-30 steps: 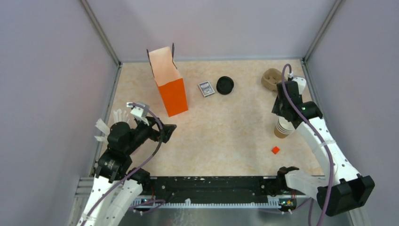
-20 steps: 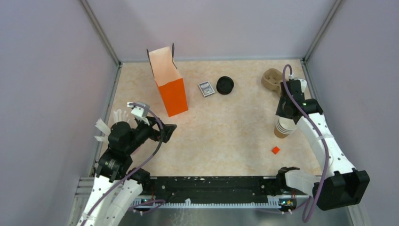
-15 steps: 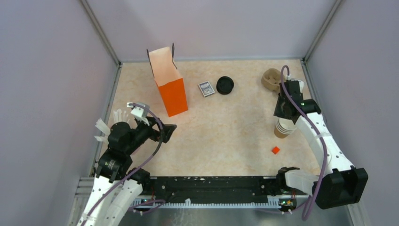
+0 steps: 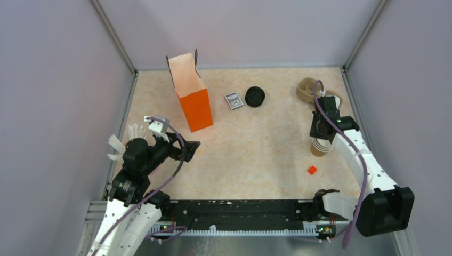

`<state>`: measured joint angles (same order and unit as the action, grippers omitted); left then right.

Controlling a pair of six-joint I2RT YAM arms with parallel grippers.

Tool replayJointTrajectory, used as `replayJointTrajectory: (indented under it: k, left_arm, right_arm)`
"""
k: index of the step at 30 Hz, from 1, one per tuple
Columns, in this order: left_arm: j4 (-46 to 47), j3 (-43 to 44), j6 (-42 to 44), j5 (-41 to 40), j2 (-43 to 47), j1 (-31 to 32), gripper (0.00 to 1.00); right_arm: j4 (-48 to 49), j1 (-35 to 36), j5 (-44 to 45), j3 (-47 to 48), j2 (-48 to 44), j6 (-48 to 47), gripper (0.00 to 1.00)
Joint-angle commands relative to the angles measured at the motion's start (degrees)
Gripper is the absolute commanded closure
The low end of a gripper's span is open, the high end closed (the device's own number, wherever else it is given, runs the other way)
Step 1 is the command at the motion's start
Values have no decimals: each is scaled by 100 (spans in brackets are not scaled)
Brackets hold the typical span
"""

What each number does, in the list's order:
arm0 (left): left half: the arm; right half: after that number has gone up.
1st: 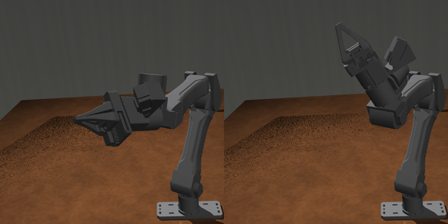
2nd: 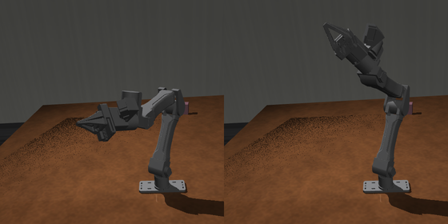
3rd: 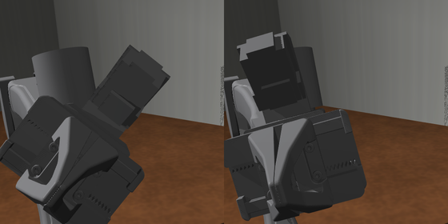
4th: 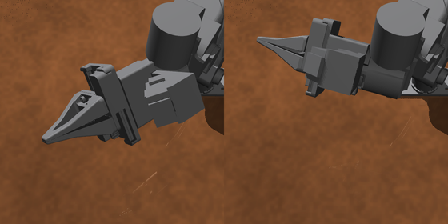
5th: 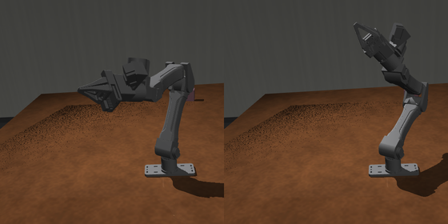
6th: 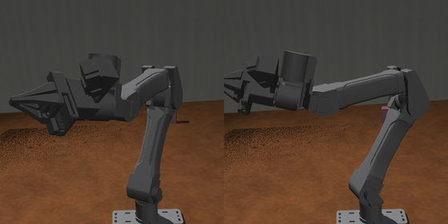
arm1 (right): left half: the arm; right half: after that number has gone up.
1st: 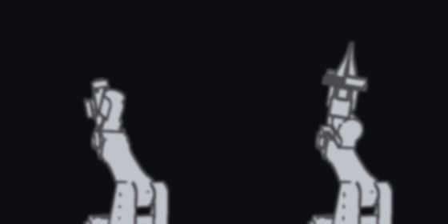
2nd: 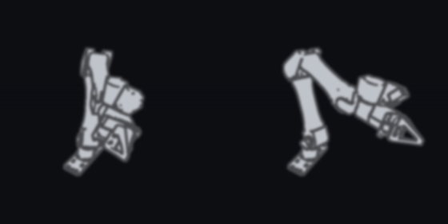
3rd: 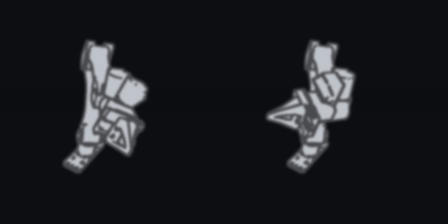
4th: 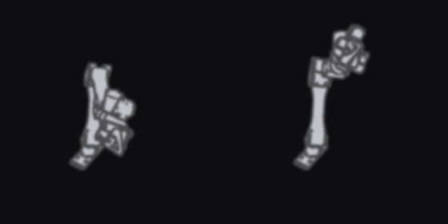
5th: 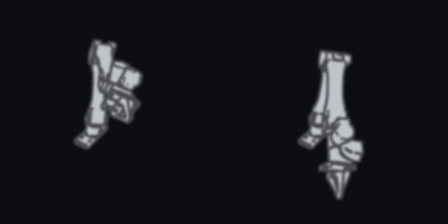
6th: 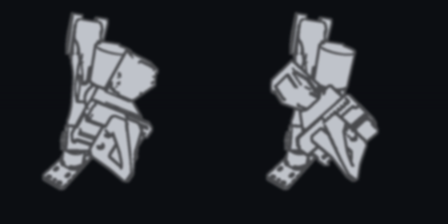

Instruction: Pack the takeout coffee

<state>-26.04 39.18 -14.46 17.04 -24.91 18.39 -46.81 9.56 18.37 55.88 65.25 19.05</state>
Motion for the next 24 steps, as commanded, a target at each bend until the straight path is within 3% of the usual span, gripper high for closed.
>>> replayJointTrajectory:
  k: [1, 13, 16, 21, 24]
  left_arm:
    - [302, -55, -31, 34, 4, 15, 1]
    - [299, -59, -31, 10, 58, 28, 1]
    - [302, -60, -32, 11, 78, 46, 1]
    - [293, -68, -31, -25, 94, 66, 1]
    - [292, -65, -32, -33, 113, 68, 1]
  right_arm:
    - [222, -27, 95, -43, -96, -72, 82]
    - [196, -31, 114, -35, 39, -52, 82]
    - [221, -33, 109, -50, 28, -48, 85]
    - [218, -28, 39, -18, 88, -81, 100]
    - [224, -28, 63, -19, 111, -64, 99]
